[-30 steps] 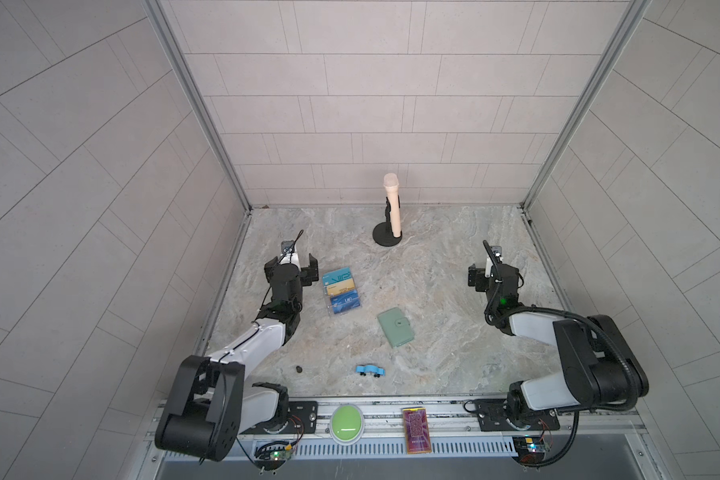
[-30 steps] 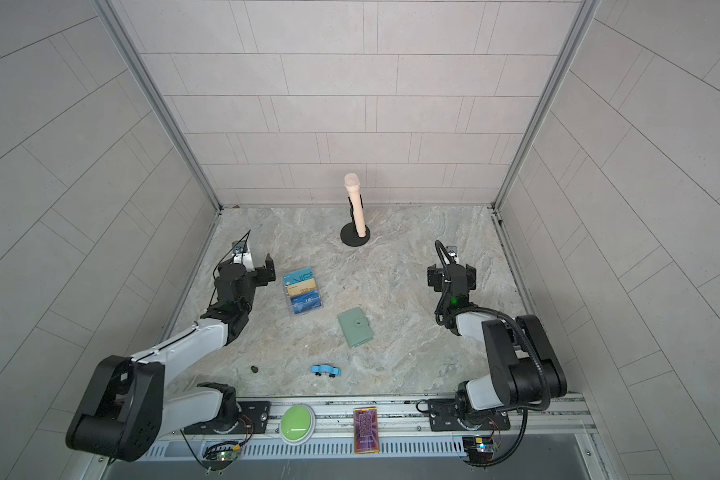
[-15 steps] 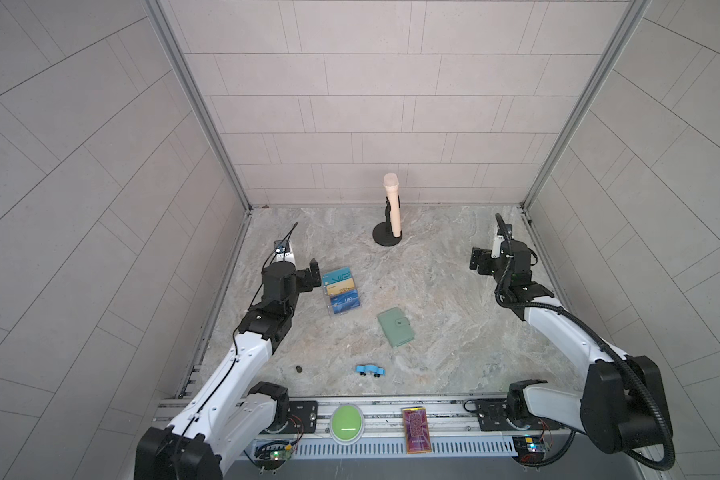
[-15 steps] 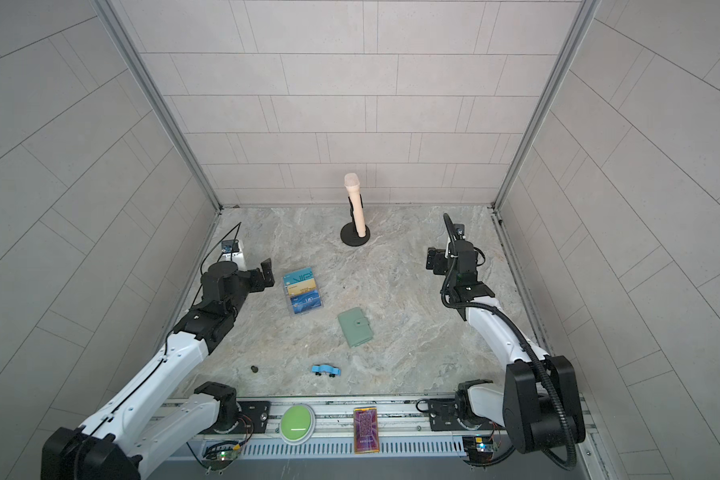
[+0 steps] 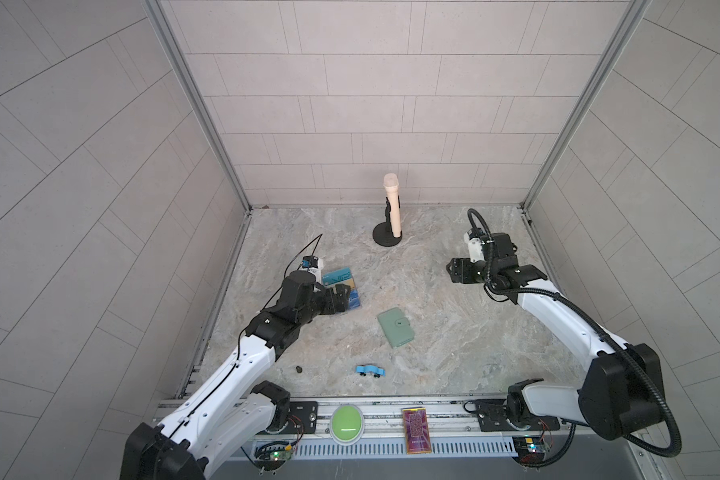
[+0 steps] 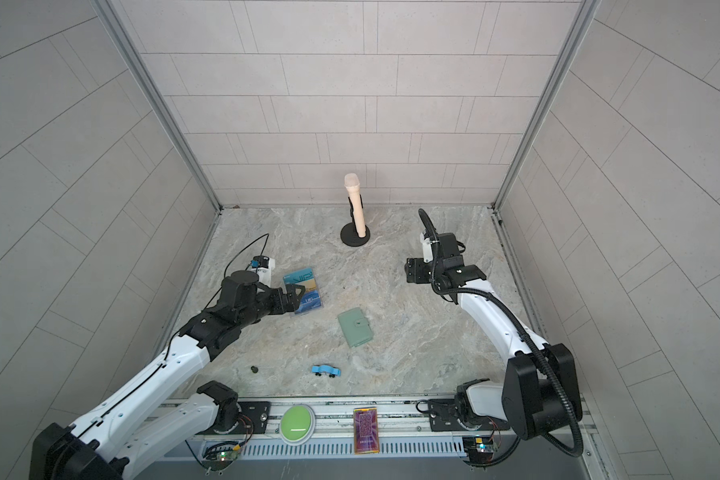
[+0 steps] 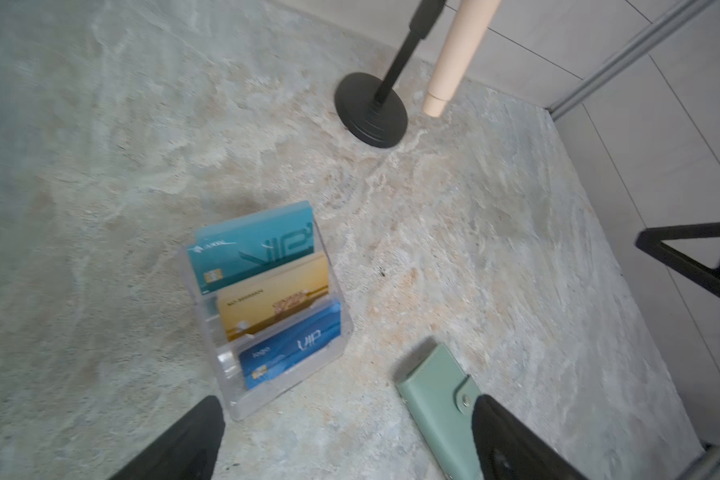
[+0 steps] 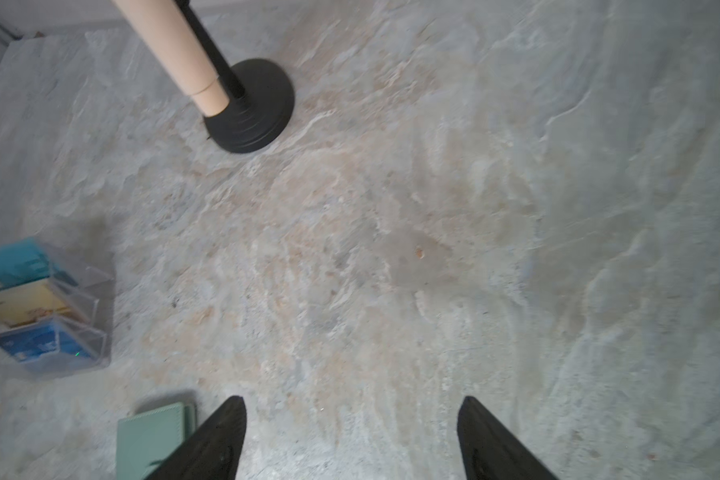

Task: Take the credit cards out of the card holder

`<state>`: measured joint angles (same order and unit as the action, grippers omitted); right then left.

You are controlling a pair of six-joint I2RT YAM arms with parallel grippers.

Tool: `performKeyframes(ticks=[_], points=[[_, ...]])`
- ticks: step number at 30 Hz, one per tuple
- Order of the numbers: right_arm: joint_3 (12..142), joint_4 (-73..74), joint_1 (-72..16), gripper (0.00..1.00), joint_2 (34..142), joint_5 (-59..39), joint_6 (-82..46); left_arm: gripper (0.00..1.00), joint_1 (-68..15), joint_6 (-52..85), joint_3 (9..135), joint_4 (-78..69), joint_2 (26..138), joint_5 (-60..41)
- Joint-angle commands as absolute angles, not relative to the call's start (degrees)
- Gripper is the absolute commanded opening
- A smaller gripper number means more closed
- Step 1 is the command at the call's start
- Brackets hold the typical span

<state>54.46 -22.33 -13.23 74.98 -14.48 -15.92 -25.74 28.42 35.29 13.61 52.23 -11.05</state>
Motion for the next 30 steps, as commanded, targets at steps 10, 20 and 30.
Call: performKeyframes(ticks=[10, 20, 30], points=[[55.6, -30.1, -23.8, 0.70, 83.6, -25.4, -19.7, 0.85, -33.6, 35.2, 30.0, 6.0, 59.1, -18.6], [53.1, -27.0, -28.7, 0.54, 90.6, -30.5, -23.0, 0.73, -40.1, 39.4, 27.3, -5.3, 69.7, -19.1], [48.6, -18.3, -32.0, 0.43, 93.5, -32.9, -28.5, 0.65, -44.7, 42.1, 27.9, -11.9, 79.1, -17.9]])
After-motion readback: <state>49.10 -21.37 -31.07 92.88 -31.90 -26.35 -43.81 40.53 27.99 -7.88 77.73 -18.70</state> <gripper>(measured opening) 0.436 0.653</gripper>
